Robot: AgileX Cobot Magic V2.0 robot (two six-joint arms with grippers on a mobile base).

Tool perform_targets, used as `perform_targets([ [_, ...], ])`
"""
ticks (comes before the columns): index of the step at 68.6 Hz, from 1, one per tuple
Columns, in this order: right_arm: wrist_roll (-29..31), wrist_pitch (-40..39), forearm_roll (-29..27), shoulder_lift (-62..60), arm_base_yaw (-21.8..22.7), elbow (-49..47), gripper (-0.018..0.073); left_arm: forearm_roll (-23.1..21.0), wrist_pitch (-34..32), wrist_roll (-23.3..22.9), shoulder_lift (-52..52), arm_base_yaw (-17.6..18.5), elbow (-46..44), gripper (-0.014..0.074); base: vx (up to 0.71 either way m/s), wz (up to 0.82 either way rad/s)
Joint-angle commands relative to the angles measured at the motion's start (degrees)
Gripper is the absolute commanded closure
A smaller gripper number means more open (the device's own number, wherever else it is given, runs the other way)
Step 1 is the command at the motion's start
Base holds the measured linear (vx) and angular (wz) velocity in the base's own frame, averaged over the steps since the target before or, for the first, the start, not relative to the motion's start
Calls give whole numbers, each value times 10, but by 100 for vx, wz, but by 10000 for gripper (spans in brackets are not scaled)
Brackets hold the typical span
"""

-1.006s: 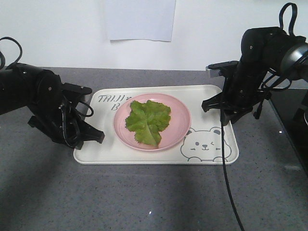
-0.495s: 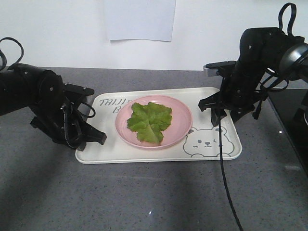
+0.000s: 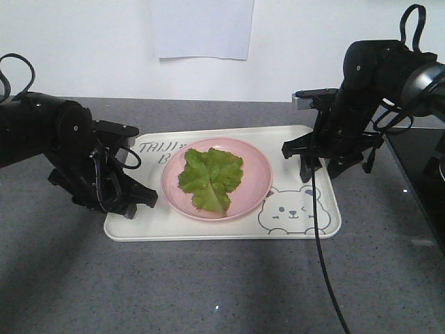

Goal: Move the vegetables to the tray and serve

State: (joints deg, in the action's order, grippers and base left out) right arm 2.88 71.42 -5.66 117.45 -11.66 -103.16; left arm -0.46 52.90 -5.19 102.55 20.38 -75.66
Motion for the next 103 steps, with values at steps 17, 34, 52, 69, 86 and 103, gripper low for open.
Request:
perform_targets([
  [17, -19, 22, 37, -39, -3, -15, 159, -9, -17, -4, -29, 6, -18, 239, 0, 0],
  [34, -22, -1, 35, -76, -2, -16, 160, -9, -24, -5, -40, 6, -19, 239, 0, 0],
  [52, -8, -48, 21, -148, -3, -16, 319, -9, -43, -5, -91, 6, -19, 260, 0, 0],
  [69, 74, -98, -51, -238, -4, -16, 575, -9, -88, -5, -189, 6, -19, 498, 0, 0],
  [86, 176, -126, -123, -347, -4, -16, 568, -9, -147, 0, -329, 6, -19, 603, 0, 0],
  [103, 236, -126, -145, -453, -4, -16, 565, -9, -166, 31, -468, 6, -3, 603, 0, 0],
])
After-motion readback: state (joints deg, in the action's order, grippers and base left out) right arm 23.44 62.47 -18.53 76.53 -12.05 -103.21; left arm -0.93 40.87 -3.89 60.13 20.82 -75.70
